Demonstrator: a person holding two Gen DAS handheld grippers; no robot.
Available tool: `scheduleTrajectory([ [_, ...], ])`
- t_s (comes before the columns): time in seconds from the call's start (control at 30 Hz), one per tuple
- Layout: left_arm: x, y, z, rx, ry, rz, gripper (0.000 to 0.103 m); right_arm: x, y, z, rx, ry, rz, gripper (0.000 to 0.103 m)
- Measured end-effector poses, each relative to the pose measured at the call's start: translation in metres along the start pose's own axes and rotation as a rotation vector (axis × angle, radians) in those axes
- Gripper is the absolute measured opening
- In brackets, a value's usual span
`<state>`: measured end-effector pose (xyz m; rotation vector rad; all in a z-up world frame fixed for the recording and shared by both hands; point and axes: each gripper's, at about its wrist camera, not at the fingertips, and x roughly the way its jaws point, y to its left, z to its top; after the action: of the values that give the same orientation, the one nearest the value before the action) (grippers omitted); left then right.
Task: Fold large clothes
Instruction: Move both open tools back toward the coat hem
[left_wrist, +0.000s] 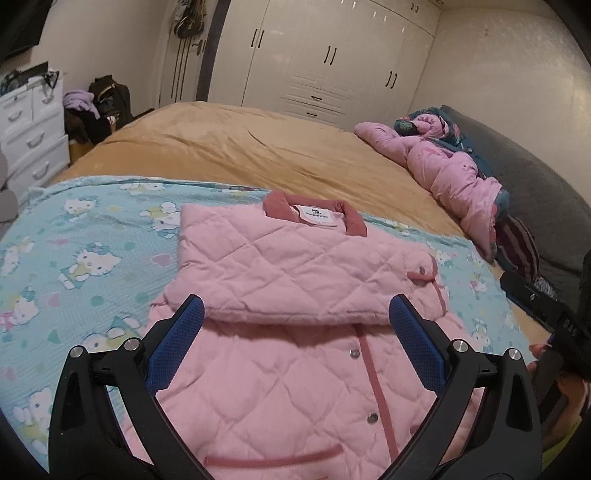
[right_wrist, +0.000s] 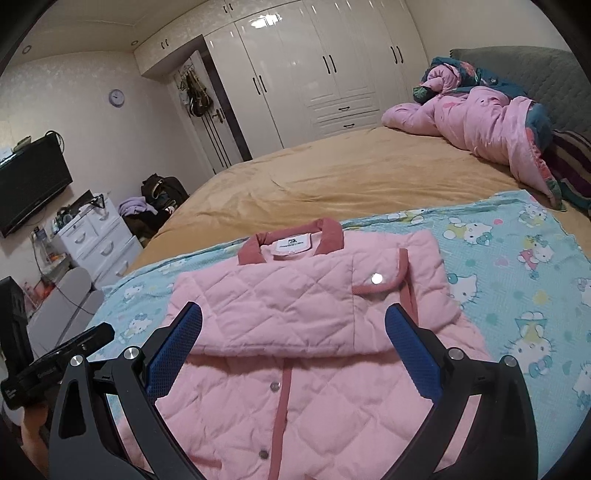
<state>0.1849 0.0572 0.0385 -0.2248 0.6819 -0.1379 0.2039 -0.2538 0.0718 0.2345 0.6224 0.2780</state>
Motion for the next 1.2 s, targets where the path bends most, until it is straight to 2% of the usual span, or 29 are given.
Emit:
scheduleTrajectory([
  [0.33, -0.055, -0.003, -0.011, -0.013, -0.025, 0.009, 0.094, -0.063, 0.011, -0.002, 0.001, -0.021, 0.02, 0.099],
  [0.7, -0.104, -0.004, -0.036, 0.013, -0.029, 0.053, 0.094, -0.106, 0.011, -0.015, 0.011, -0.012, 0.01, 0.099],
  [1.2, -0.133, 0.009, -0.07, 0.039, 0.003, 0.124, 0.094, -0.147, -0.01, -0.047, 0.013, 0.027, -0.01, 0.099],
])
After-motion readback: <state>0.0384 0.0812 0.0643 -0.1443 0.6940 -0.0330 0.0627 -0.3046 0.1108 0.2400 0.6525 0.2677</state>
